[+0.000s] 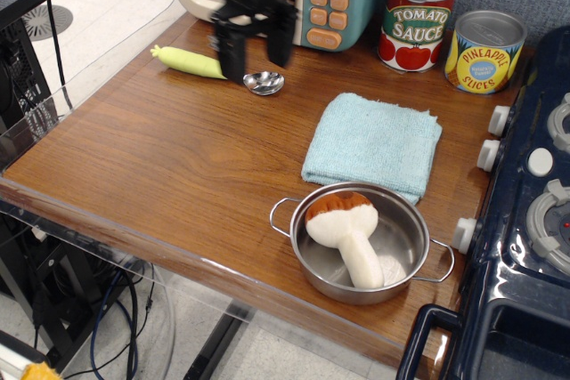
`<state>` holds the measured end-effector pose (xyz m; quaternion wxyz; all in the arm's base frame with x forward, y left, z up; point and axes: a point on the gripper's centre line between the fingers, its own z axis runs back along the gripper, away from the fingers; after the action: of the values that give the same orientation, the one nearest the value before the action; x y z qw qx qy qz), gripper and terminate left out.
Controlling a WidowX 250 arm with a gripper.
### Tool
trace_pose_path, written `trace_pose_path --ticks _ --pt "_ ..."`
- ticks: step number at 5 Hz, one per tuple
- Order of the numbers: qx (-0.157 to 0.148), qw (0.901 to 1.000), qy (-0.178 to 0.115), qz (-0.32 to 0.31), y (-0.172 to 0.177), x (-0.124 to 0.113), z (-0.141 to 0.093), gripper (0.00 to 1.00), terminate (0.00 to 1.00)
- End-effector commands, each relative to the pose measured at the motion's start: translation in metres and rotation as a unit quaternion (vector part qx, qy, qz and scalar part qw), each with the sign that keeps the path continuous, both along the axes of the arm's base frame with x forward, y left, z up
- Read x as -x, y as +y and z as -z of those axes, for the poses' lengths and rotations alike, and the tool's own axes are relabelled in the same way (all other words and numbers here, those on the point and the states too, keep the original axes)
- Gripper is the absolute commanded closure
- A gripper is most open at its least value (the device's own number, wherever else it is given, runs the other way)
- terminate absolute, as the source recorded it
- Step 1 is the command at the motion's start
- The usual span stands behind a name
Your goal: Move the blue cloth to in front of the spoon.
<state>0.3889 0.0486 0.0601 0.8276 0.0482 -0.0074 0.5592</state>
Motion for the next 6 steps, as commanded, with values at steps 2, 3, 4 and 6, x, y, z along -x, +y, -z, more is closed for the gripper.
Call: trace_pose_path --ticks 2,3,4,6 --pt "0.008 0.9889 -0.027 0.146 -0.09 0.004 0.001 0.0 0.0" --pt "0.004 0.9841 -0.032 0.175 -0.108 0.004 0.015 0.0 0.0" --pt "-0.002 0.979 -0.025 0.203 -0.114 0.007 0.028 0.0 0.0" --pt "-0.015 0.9776 -0.025 0.208 -0.101 0.009 0.041 0.0 0.0"
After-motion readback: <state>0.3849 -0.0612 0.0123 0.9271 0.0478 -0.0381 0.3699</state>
